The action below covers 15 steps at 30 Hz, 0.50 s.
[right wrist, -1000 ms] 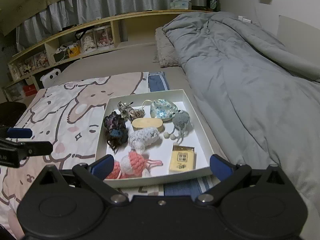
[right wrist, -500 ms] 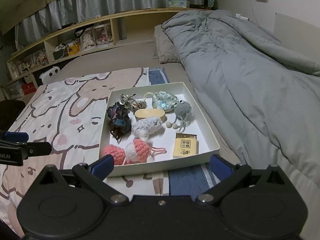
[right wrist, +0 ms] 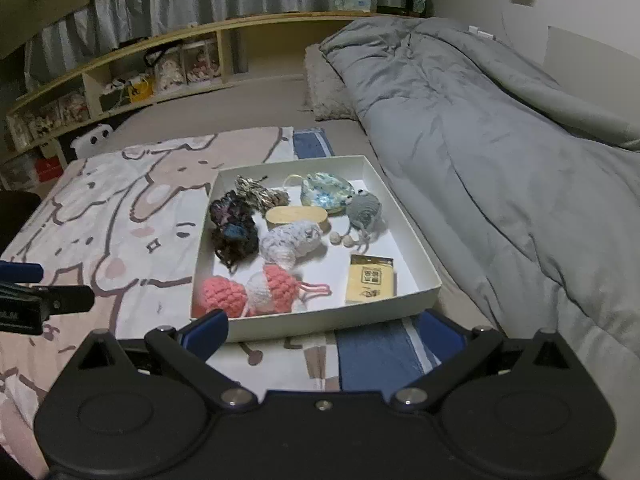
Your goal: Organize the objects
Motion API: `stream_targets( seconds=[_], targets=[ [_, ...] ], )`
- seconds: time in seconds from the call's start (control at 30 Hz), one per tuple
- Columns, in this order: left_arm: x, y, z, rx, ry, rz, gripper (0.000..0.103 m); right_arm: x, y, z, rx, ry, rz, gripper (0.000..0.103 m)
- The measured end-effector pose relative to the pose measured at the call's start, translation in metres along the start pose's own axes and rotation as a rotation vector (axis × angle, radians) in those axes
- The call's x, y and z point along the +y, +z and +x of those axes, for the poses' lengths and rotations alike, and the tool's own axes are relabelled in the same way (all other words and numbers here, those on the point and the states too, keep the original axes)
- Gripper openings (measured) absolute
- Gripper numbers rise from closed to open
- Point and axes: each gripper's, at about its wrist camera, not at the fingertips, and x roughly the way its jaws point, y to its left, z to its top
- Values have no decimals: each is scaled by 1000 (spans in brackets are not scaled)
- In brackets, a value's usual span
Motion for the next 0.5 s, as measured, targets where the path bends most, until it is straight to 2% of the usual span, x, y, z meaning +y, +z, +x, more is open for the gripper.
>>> stream_targets(
  seconds=[0.5],
  targets=[
    [1,-2,4,4,7,6,103,-1,-1,-1,-11,4,16,103]
  ],
)
